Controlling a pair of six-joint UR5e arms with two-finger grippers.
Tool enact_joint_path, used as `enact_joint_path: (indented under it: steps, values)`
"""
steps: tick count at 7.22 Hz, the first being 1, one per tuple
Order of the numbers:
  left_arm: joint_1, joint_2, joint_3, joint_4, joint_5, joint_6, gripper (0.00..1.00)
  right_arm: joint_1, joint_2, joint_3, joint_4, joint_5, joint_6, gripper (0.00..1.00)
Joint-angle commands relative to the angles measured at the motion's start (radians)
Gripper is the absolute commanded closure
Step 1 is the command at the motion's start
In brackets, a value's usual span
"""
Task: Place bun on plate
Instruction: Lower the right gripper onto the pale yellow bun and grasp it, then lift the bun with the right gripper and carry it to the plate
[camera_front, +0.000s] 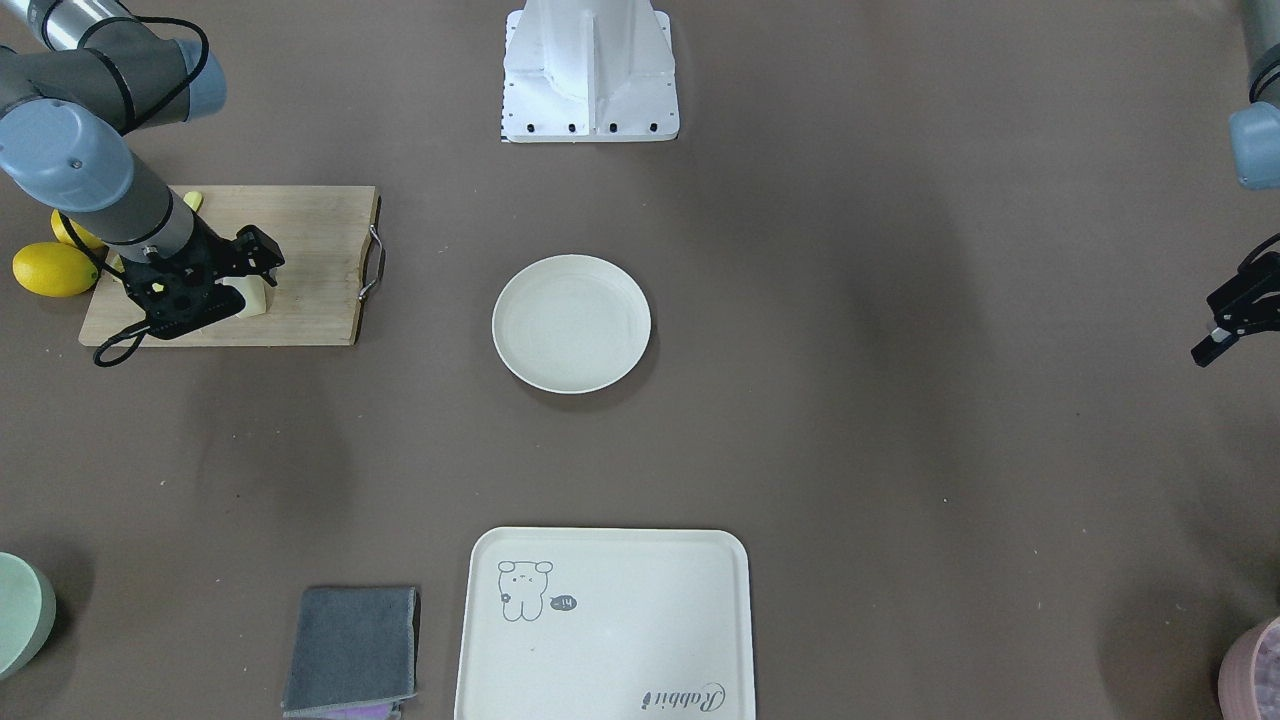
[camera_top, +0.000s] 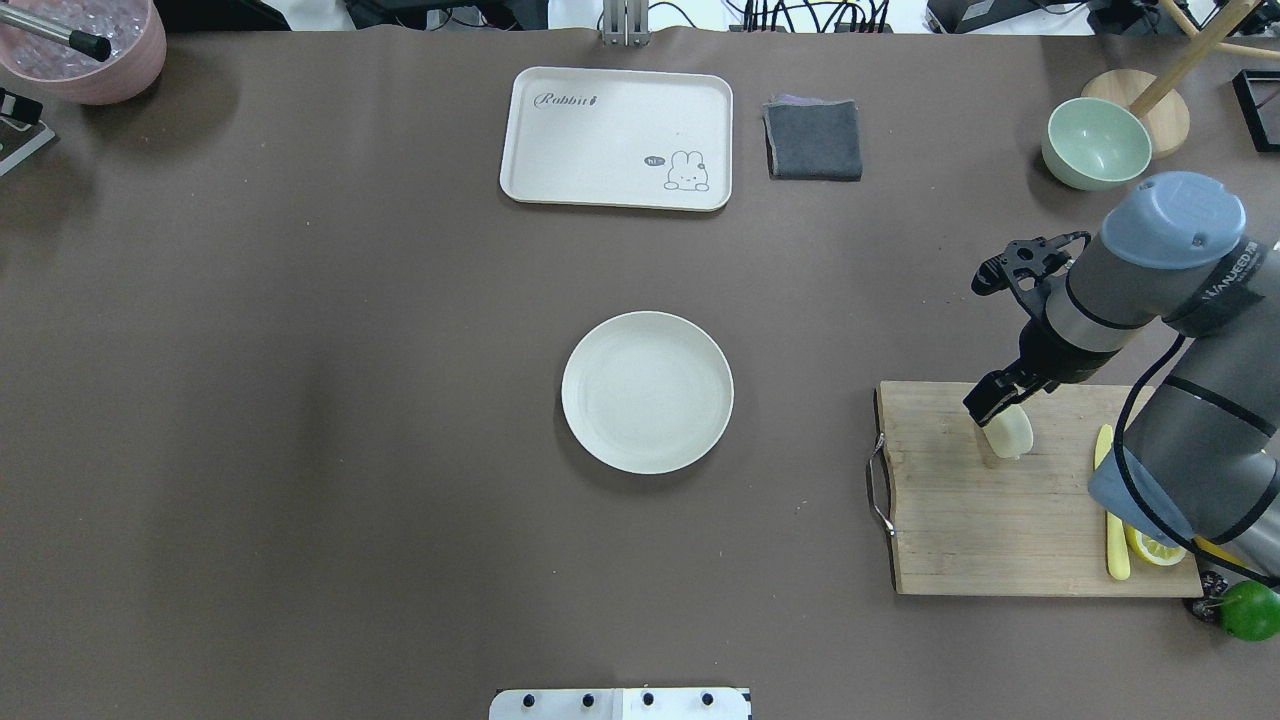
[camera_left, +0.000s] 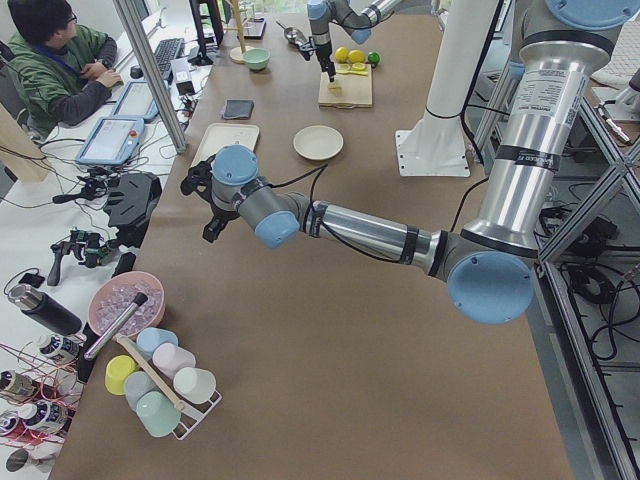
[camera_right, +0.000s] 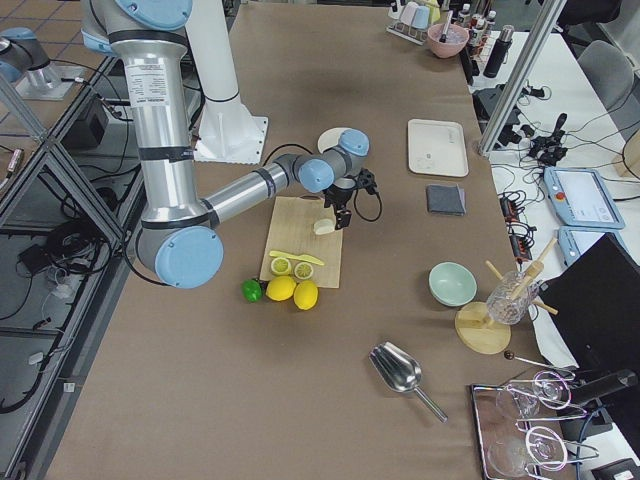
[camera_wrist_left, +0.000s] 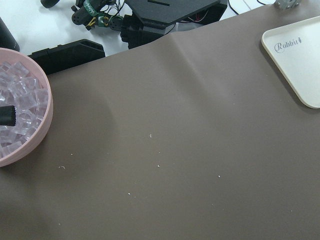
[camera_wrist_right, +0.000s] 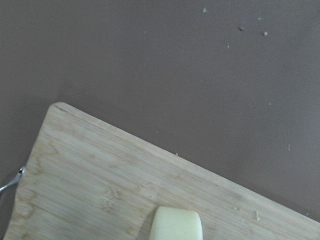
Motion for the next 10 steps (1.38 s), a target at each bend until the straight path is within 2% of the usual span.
enact_joint_path:
  steps: [1,2,4,5,7,9,10]
  values:
    - [-0.002,0.006,-0.008,0.0,0.017,-0.001,0.02,-0.033,-0.002,-0.003,0.0,-0.033,0.058,0.06]
    - [-0.002,0.008,-0.005,0.0,0.022,0.001,0.02,-0.051,0.002,0.001,0.009,-0.035,0.128,0.27]
    - [0.0,0.047,-0.051,0.0,0.057,0.001,0.02,-0.062,-0.039,-0.009,0.101,-0.05,0.185,0.84]
    - [0.0,0.054,-0.063,0.0,0.059,0.001,0.02,-0.065,-0.053,-0.009,0.119,-0.056,0.184,1.0]
    - [-0.002,0.054,-0.066,0.0,0.056,-0.001,0.02,-0.065,-0.035,0.015,0.13,-0.079,0.185,1.0]
    - [0.0,0.052,-0.066,0.005,0.046,-0.004,0.02,0.043,0.071,0.069,0.12,-0.067,0.19,1.0]
    - [0.003,0.051,-0.062,0.008,0.028,-0.011,0.02,0.056,0.146,0.074,0.123,-0.073,0.219,1.0]
